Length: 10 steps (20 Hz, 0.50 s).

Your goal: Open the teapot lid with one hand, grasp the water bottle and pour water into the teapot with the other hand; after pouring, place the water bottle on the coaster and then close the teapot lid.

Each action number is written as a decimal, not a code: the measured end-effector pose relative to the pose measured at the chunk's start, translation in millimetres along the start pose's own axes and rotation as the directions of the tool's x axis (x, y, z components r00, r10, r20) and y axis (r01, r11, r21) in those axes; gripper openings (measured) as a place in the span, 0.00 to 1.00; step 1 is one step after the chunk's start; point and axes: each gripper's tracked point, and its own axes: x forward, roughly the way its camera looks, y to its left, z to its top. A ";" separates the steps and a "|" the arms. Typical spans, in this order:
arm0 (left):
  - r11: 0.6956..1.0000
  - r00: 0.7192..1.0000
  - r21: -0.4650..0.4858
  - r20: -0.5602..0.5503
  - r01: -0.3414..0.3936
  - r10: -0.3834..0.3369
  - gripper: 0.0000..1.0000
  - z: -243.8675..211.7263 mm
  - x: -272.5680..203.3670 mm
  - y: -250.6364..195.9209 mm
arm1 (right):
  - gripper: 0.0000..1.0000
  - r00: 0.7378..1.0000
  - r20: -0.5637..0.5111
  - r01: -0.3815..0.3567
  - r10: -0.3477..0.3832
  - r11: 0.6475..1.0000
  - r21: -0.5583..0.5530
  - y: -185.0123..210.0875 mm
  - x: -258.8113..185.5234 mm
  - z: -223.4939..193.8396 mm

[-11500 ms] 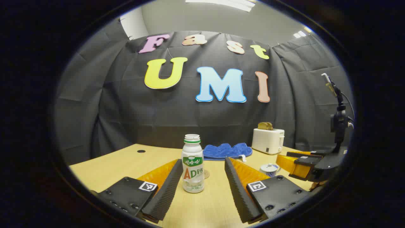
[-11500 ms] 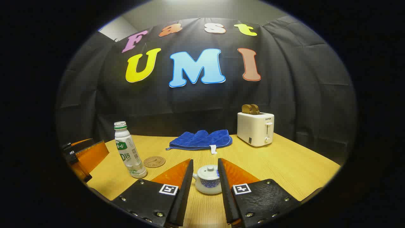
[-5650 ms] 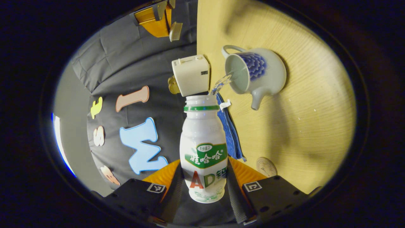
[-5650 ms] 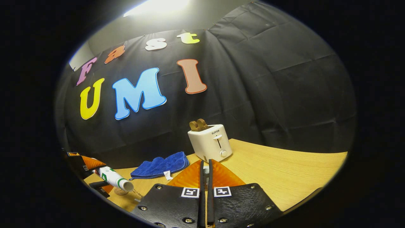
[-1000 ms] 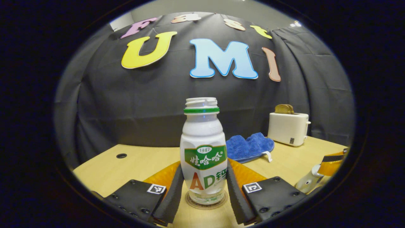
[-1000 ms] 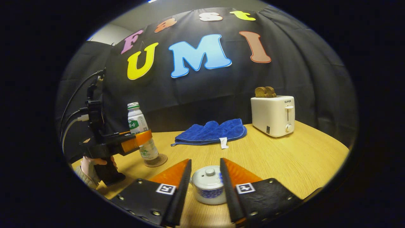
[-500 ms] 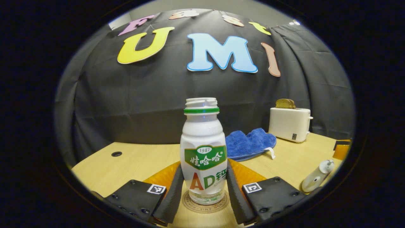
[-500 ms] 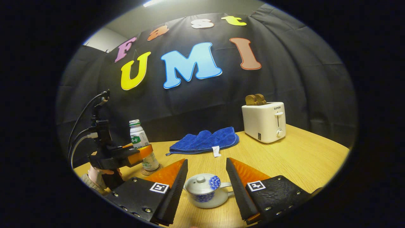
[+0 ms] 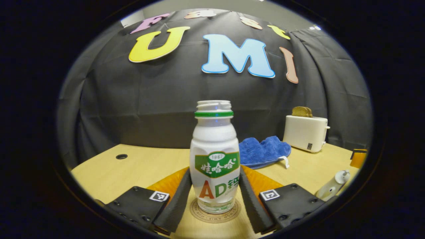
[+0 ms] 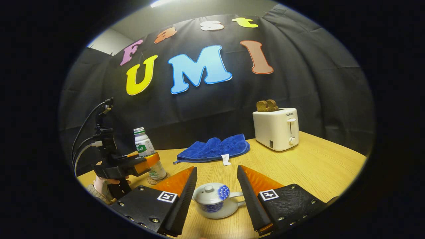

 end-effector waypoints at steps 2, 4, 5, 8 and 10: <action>1.000 1.000 -0.002 0.001 -0.006 0.006 1.00 -1.0 -3.9 0.8 | 0.75 1.000 -0.001 0.004 -0.004 1.000 0.001 -1.3 0.3 -0.8; 1.000 1.000 0.006 0.002 -0.016 0.016 1.00 1.3 -10.8 2.2 | 0.75 1.000 0.002 0.005 -0.005 1.000 -0.003 -1.5 0.0 0.2; 1.000 1.000 0.009 0.008 -0.025 0.024 1.00 2.3 -15.2 3.7 | 0.75 1.000 0.005 0.005 -0.005 1.000 -0.004 -1.6 -0.5 1.0; 1.000 1.000 -0.007 0.014 -0.023 0.023 1.00 1.7 -38.2 -3.2 | 0.75 1.000 0.017 0.010 -0.010 1.000 0.002 -2.8 -2.2 3.7; 0.999 0.999 -0.002 0.013 -0.032 0.033 1.00 0.7 -60.6 -7.9 | 0.75 0.999 0.036 0.019 -0.019 1.000 -0.008 -2.7 -6.7 10.0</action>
